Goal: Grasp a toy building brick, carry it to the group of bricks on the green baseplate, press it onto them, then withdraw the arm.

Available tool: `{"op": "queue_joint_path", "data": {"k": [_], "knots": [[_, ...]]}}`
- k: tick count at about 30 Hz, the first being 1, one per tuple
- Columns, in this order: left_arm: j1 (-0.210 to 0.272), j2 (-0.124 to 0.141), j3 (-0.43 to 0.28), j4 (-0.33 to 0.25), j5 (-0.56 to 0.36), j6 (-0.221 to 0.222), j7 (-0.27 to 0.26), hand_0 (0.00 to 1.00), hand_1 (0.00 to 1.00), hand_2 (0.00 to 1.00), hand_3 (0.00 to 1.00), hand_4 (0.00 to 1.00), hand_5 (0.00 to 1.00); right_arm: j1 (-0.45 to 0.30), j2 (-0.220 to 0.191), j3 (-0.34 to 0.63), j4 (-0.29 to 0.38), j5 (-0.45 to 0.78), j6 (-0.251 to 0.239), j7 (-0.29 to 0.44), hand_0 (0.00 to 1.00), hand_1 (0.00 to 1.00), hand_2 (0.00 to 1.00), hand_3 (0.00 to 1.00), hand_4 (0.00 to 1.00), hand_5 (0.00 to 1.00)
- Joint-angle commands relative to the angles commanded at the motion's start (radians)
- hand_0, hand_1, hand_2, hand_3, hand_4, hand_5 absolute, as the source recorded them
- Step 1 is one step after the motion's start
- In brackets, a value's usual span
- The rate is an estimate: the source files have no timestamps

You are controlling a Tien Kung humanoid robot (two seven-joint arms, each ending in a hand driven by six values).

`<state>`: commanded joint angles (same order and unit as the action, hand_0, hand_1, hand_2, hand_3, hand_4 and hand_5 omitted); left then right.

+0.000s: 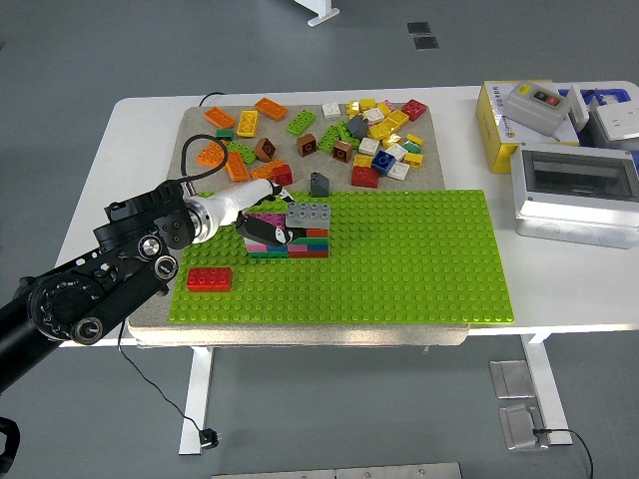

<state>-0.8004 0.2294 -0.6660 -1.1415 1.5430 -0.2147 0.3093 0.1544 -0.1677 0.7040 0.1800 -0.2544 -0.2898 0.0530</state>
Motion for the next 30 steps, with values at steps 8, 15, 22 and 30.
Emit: {"op": "queue_joint_path", "data": {"k": [8, 15, 22, 30], "knots": [[-0.021, 0.022, -0.013, -0.030, -0.037, -0.022, -0.006, 0.941, 0.964, 0.994, 0.896, 0.813, 0.463, 0.003, -0.002, 0.005, 0.000, -0.009, 0.000, -0.001, 0.735, 0.804, 0.784, 0.673, 0.371, 0.747], [-0.014, 0.042, -0.072, -0.086, -0.007, 0.013, -0.033, 0.943, 0.966, 0.998, 0.938, 0.837, 0.526, 0.005, -0.002, 0.003, 0.000, -0.009, -0.001, 0.001, 0.735, 0.804, 0.784, 0.674, 0.370, 0.746], [0.063, 0.097, -0.147, -0.250, 0.097, 0.066, -0.040, 0.955, 0.957, 0.971, 0.741, 0.844, 0.631, 0.000, -0.006, -0.004, 0.000, 0.007, 0.001, 0.004, 0.735, 0.805, 0.785, 0.673, 0.370, 0.747], [0.072, 0.094, -0.078, -0.359, 0.216, 0.157, -0.106, 0.990, 0.952, 0.952, 0.659, 0.846, 0.861, 0.001, -0.006, 0.005, 0.000, -0.006, 0.001, 0.003, 0.735, 0.805, 0.785, 0.674, 0.370, 0.748]]}}
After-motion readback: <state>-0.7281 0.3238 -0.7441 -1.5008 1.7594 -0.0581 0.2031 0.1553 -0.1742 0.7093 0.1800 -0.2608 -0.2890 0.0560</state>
